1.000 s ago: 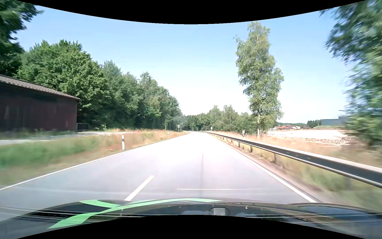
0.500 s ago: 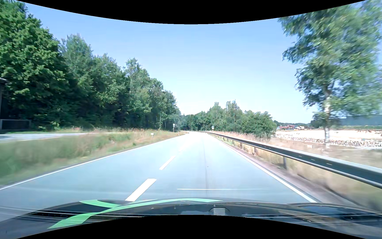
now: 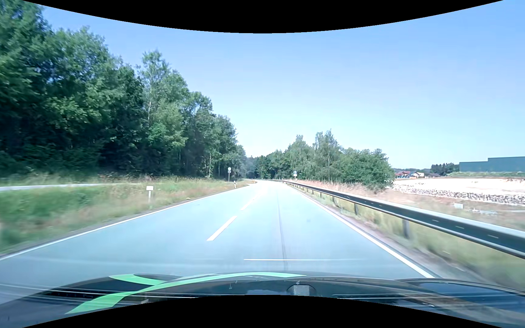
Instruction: Follow the waypoints while adhering to traffic rules and regulations
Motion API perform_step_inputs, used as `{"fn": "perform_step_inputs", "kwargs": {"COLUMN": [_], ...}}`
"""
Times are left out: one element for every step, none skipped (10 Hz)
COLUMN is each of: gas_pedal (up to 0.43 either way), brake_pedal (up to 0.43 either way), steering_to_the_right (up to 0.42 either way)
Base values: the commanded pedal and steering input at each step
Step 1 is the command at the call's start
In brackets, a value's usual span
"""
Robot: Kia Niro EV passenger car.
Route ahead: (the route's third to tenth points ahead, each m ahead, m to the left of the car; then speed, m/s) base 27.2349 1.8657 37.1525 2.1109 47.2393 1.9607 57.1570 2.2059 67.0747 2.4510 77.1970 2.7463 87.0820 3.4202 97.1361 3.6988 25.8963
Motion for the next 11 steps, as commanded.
{"fn": "perform_step_inputs", "kwargs": {"gas_pedal": [0.220,0.189,0.177,0.177,0.177,0.189,0.197,0.220,0.228,0.228,0.220], "brake_pedal": [0.000,0.000,0.000,0.000,0.000,0.000,0.000,0.000,0.000,0.000,0.000], "steering_to_the_right": [0.000,-0.001,-0.001,-0.001,-0.001,-0.001,-0.001,-0.004,-0.005,-0.006,-0.005]}}
